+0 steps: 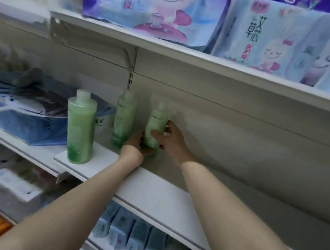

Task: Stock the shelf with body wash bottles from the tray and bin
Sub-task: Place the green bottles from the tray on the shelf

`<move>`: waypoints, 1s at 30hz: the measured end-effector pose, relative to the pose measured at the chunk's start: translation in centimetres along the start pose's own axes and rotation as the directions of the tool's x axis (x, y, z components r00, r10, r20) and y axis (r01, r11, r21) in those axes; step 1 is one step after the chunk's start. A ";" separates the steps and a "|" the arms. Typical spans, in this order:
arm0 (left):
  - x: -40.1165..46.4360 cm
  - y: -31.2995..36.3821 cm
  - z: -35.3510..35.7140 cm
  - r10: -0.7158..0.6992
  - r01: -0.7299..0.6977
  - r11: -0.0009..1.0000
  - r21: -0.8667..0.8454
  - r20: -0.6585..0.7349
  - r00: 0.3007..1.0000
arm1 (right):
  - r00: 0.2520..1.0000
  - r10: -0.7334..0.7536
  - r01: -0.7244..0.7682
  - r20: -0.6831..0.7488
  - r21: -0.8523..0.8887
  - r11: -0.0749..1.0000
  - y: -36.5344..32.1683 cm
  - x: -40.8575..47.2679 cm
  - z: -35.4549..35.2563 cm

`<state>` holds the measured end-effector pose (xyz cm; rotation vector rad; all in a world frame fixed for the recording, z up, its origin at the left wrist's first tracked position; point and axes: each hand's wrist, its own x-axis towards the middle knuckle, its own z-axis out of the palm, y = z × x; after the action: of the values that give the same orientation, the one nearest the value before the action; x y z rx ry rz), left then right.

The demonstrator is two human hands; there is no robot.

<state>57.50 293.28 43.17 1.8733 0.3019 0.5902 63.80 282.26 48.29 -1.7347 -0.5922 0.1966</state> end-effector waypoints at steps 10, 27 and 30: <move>3.3 -1.3 1.4 0.043 -0.015 0.965 0.261 -0.102 0.994 | 1.000 0.022 -0.022 0.003 0.015 1.000 3.4 3.3 -1.0; 4.7 -1.9 1.9 0.076 -0.050 0.953 0.300 -0.075 0.994 | 0.996 0.081 -0.082 -0.030 -0.043 0.996 5.3 4.6 -0.6; 4.8 -1.7 1.8 0.056 -0.038 0.954 0.297 -0.054 0.997 | 0.996 0.088 -0.089 -0.019 -0.063 0.994 4.8 4.1 -0.7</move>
<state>62.64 294.75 42.28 2.1577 0.4054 0.6647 68.95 283.01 44.63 -1.8247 -0.5150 0.2276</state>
